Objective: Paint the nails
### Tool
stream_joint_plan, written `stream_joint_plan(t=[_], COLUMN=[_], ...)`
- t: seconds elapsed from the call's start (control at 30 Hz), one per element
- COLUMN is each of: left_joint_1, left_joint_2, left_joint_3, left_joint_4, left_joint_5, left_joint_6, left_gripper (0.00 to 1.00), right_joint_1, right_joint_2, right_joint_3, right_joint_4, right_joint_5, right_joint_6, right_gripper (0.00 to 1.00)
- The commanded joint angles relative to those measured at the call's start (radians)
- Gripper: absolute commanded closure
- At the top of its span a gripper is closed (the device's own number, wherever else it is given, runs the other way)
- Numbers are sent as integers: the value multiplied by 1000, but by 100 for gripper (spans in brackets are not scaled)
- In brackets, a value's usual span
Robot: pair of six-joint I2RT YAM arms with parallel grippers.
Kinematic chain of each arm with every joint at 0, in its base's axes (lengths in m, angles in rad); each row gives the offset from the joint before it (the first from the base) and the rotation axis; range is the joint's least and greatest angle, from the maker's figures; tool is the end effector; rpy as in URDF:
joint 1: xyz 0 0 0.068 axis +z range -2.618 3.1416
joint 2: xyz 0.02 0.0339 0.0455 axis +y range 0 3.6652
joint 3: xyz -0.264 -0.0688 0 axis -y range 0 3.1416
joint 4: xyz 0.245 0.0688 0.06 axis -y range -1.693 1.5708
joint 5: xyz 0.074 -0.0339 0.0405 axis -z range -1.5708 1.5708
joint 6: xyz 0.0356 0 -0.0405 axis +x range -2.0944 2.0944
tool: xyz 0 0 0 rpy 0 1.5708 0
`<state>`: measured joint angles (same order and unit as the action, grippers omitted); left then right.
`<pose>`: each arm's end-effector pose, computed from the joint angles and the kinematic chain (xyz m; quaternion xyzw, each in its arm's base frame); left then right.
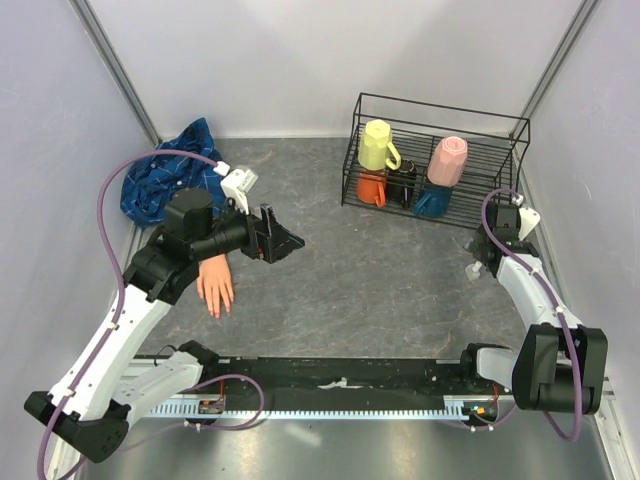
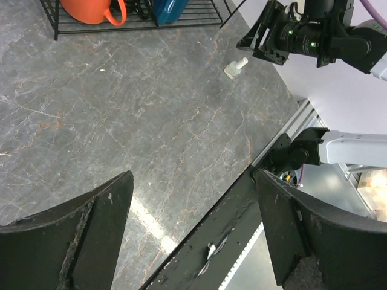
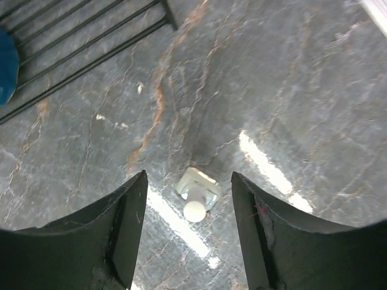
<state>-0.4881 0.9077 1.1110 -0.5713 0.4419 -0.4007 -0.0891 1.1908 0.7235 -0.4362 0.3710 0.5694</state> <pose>0.1557 -0.0999 0.3916 0.1590 0.7983 -0.4005 0.4207 0.2321 -0.0337 0.2177 0.3574 0.8592 -0.0927 0.3541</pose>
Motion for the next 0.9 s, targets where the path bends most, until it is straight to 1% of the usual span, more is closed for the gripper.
stream_joint_plan(t=[0.0, 0.03, 0.07, 0.1, 0.4, 0.47, 0.57, 0.6, 0.63, 0.67, 0.73, 0.77, 0.83, 0.87], left_joint_1=[-20, -21, -24, -27, -46, -47, -50, -52, -52, -53, -53, -52, -52, -52], left_joint_2=[-20, -15, -15, -13, -4, 2, 7, 5, 0, 0, -6, -4, -6, -6], left_joint_3=[-7, -7, -8, -10, -16, -16, -16, -19, -20, -23, -31, -33, -40, -43], left_joint_4=[48, 50, 50, 51, 54, 56, 56, 56, 56, 53, 50, 38, 24, 16], left_joint_5=[-35, -35, -37, -38, -57, -58, -58, -58, -58, -61, -66, -68, -74, -83], left_joint_6=[-30, -30, -32, -32, -29, -26, -24, -24, -23, -23, -20, -12, -3, 9], left_gripper=[12, 12, 12, 12, 12, 12, 13, 13, 13, 13, 14, 15, 16, 16], right_joint_1=[0, 2, 2, 5, 51, 57, 61, 65, 69, 83, 139, 220, 331, 450], right_joint_2=[29, 42, 49, 55, 67, 78, 99, 101, 102, 101, 86, 76, 56, 55], right_joint_3=[-21, -21, -21, -22, -33, -32, -36, -39, -39, -39, -24, -13, 20, 31], right_joint_4=[42, 37, 30, 21, -1, -1, -1, 2, -1, -1, -28, -44, -90, -104], right_joint_5=[-79, -78, -75, -60, 11, 25, 37, 36, 36, 37, 52, 58, 81, 83], right_joint_6=[-14, -13, -8, -6, -6, -6, -6, -8, -8, -9, 10, 24, 73, 130], right_gripper=[38, 51, 57, 59, 59, 64, 69, 73, 83, 88, 99, 100, 100, 100])
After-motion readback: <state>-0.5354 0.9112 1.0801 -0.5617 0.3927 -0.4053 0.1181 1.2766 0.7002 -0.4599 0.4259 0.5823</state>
